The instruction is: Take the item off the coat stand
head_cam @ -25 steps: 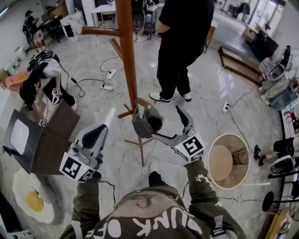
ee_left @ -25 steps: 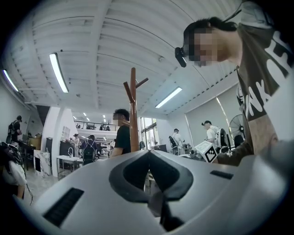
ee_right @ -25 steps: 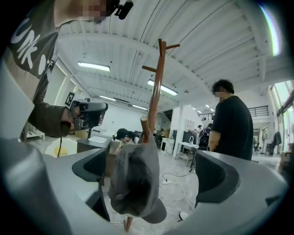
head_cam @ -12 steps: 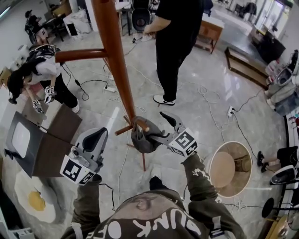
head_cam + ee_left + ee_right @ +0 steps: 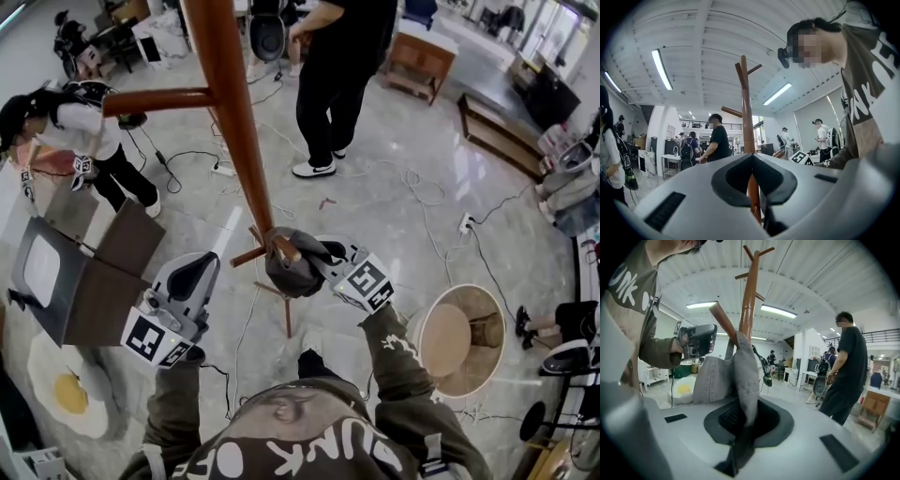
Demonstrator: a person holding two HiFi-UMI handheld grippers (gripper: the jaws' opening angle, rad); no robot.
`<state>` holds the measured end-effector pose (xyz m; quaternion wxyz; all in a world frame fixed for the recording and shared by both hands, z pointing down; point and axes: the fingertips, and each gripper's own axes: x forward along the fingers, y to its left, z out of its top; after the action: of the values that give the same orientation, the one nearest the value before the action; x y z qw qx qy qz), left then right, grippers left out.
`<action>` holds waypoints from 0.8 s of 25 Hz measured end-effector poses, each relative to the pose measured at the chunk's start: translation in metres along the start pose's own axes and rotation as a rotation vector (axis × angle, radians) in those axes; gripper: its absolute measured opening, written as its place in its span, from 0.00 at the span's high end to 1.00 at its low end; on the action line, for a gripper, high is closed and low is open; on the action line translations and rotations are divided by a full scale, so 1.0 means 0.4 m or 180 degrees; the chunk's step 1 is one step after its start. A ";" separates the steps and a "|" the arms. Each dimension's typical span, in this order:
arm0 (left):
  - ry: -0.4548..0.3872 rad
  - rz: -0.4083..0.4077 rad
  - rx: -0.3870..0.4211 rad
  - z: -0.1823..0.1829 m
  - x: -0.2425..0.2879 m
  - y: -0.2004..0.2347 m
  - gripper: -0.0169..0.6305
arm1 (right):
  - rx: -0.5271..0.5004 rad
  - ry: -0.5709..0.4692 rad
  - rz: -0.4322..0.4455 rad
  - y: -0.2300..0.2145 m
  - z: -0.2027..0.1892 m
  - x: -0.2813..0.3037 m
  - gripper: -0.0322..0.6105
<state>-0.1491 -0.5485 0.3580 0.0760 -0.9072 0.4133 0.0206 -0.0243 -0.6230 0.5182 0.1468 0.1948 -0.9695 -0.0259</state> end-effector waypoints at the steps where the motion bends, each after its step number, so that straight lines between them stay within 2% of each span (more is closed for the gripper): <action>1: -0.0002 0.0010 0.0004 0.004 -0.005 0.001 0.97 | 0.0013 -0.0026 -0.0004 0.002 0.007 -0.004 0.89; 11: -0.0046 0.0036 0.0058 0.032 -0.059 -0.029 0.97 | -0.0029 -0.0312 -0.0058 0.043 0.100 -0.077 0.90; 20: -0.0103 0.0035 0.0084 0.061 -0.131 -0.043 0.97 | -0.0178 -0.0438 -0.0280 0.073 0.178 -0.145 0.90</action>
<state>-0.1700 -0.4946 0.3410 0.0945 -0.9033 0.4173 0.0302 -0.0050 -0.5742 0.4373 0.0840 0.2308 -0.9666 -0.0727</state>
